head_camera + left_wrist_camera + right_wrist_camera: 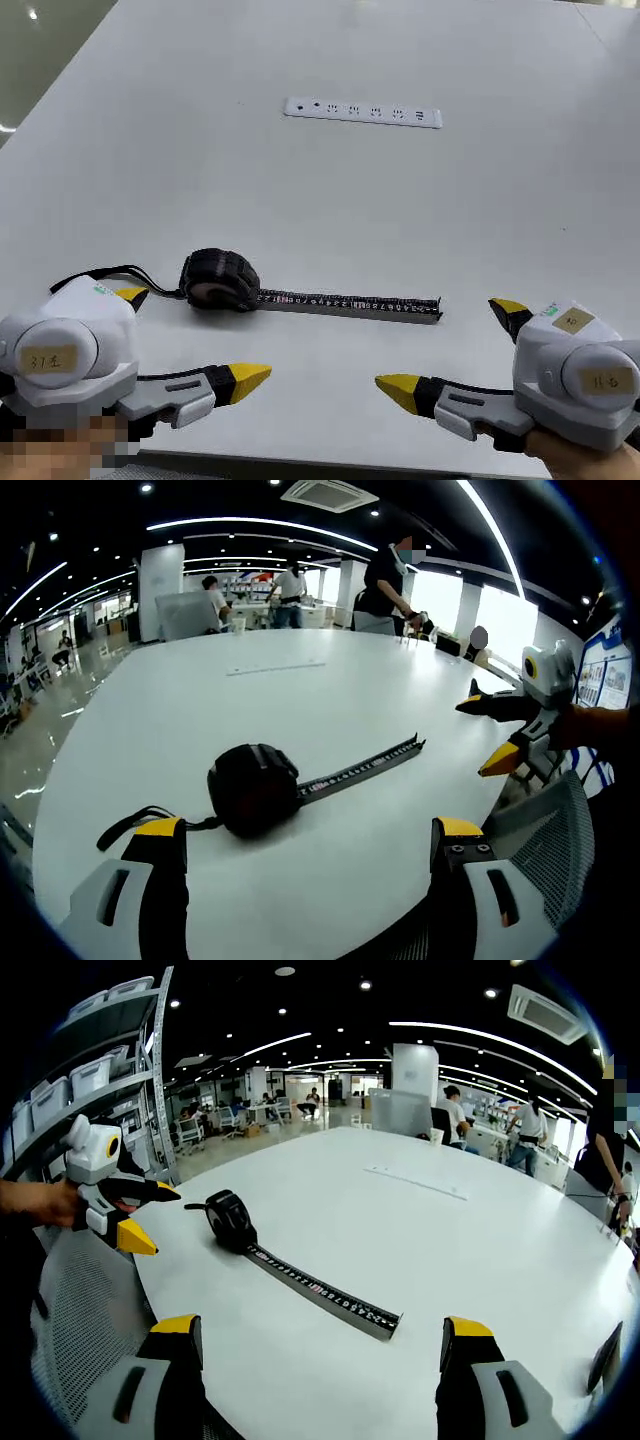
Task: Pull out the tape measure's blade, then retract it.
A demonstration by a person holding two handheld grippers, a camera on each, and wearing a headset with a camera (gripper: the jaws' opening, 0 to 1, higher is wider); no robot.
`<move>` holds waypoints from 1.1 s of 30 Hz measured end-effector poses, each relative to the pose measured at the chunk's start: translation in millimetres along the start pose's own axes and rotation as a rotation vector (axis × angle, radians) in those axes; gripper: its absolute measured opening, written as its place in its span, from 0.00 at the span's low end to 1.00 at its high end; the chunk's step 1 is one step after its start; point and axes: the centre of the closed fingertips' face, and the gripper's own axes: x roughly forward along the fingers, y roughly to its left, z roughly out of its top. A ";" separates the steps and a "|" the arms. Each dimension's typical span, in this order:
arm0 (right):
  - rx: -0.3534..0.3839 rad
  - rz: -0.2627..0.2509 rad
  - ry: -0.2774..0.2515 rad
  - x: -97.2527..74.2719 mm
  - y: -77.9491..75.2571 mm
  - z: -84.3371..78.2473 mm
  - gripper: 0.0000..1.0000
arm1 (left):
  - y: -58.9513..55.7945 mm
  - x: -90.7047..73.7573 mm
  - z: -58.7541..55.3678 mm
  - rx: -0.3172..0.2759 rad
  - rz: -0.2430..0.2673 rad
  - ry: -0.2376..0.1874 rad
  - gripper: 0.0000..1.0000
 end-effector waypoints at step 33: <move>0.226 -0.079 0.049 -15.3 25.1 9.1 0.99 | -7.3 -15.9 11.2 -0.067 0.094 0.061 0.99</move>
